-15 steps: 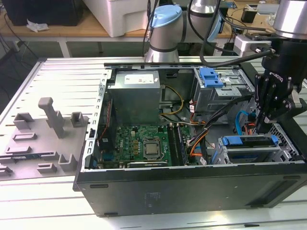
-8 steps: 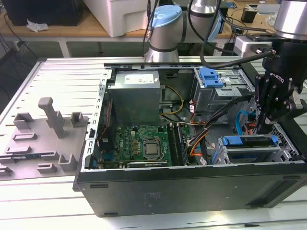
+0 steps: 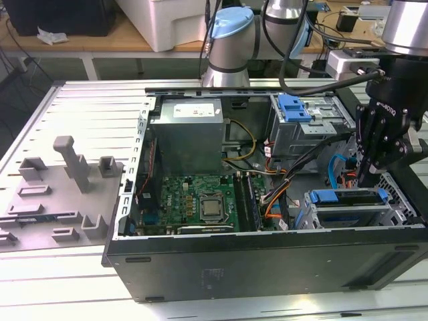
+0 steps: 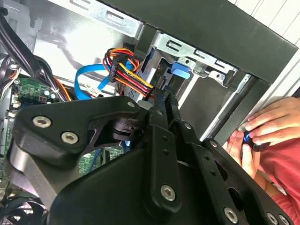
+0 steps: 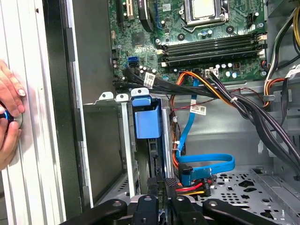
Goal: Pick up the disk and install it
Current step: 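Insert the first disk wire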
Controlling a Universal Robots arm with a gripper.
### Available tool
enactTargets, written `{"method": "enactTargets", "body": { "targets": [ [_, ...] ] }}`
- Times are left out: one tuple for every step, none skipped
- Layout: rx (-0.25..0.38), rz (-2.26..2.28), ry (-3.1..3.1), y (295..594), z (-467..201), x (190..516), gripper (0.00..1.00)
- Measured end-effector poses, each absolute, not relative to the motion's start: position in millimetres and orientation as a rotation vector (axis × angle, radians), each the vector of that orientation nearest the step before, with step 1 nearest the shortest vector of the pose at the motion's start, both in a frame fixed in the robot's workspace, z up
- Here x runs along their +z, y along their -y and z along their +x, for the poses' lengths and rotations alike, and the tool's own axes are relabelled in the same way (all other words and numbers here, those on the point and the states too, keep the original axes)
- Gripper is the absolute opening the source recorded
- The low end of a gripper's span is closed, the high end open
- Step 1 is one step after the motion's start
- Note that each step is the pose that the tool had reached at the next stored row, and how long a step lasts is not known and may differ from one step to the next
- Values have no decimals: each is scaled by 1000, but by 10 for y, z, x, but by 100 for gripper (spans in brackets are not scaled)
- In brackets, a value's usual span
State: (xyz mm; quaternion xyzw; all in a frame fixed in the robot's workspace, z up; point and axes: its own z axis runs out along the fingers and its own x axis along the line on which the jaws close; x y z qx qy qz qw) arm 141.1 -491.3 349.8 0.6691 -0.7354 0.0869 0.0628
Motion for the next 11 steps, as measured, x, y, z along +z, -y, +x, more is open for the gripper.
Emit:
{"method": "enactTargets", "body": {
  "targets": [
    [263, 2022, 2222, 4913, 1411, 3497, 17],
    [263, 2022, 2222, 4913, 1411, 3497, 17],
    [263, 2022, 2222, 4913, 1411, 3497, 17],
    [262, 2022, 2223, 4913, 1411, 3496, 17],
    [260, 2023, 2224, 4913, 1411, 3496, 17],
    [253, 2027, 2228, 4917, 1411, 3495, 17],
    [240, 2032, 2234, 4930, 1411, 3495, 17],
    [238, 2034, 2236, 4939, 1411, 3495, 17],
    [236, 2034, 2237, 4945, 1411, 3496, 17],
    [234, 2035, 2238, 4955, 1411, 3495, 17],
    [231, 2037, 2239, 4962, 1411, 3496, 17]
  ]
}}
